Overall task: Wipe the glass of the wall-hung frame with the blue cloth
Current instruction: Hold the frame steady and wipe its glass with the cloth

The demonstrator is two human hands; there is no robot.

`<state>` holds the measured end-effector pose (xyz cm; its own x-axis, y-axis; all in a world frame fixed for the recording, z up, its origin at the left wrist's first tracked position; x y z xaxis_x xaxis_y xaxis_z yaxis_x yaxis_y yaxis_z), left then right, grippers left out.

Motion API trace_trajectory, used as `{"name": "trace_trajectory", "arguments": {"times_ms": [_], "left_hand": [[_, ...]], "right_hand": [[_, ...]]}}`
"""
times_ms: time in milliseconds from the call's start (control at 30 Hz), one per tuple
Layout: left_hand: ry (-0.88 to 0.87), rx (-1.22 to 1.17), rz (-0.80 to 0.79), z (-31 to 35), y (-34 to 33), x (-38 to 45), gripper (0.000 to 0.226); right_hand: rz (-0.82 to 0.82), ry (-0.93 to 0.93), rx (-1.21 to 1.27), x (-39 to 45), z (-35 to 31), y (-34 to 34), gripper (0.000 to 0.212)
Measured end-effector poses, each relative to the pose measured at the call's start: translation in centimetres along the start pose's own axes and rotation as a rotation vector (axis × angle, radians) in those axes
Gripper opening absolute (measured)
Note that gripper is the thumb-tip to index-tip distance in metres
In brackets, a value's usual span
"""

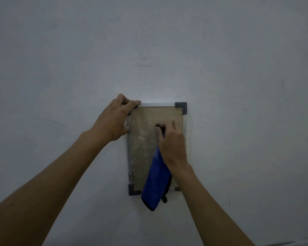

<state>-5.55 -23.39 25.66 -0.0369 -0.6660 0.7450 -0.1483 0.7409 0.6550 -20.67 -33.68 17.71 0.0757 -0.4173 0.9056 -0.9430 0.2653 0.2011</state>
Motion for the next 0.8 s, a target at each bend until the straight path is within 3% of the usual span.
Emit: {"name": "trace_trajectory", "arguments": {"times_ms": [133, 300, 467, 633, 800], "left_hand": [[0.013, -0.004, -0.006, 0.2, -0.2, 0.1, 0.088], [0.023, 0.026, -0.030, 0.2, -0.2, 0.0, 0.091], [0.040, 0.044, -0.030, 0.3, -0.3, 0.1, 0.090], [0.038, 0.045, -0.042, 0.1, -0.3, 0.1, 0.090], [0.040, 0.042, -0.034, 0.2, -0.3, 0.1, 0.089]], "right_hand": [[0.223, -0.197, 0.021, 0.1, 2.5, 1.9, 0.009], [-0.065, 0.085, -0.051, -0.3, 0.4, 0.1, 0.017], [0.192, -0.161, 0.028, 0.7, 3.3, 2.7, 0.009], [-0.052, 0.089, -0.011, 0.2, 2.6, 1.7, 0.012], [0.122, 0.001, 0.007, 2.7, 4.8, 4.5, 0.007]]}}
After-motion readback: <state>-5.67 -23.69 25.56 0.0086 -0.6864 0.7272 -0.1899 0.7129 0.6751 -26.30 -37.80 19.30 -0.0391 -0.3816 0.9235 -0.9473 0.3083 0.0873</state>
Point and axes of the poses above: each hand's wrist, its own x-axis towards the middle knuckle, its own y-axis out of the back of the hand, z = x × y, the point moved 3 cm from there along x, towards the middle knuckle, and after that the axes turned 1 degree about -y, right-handed, at the moved point
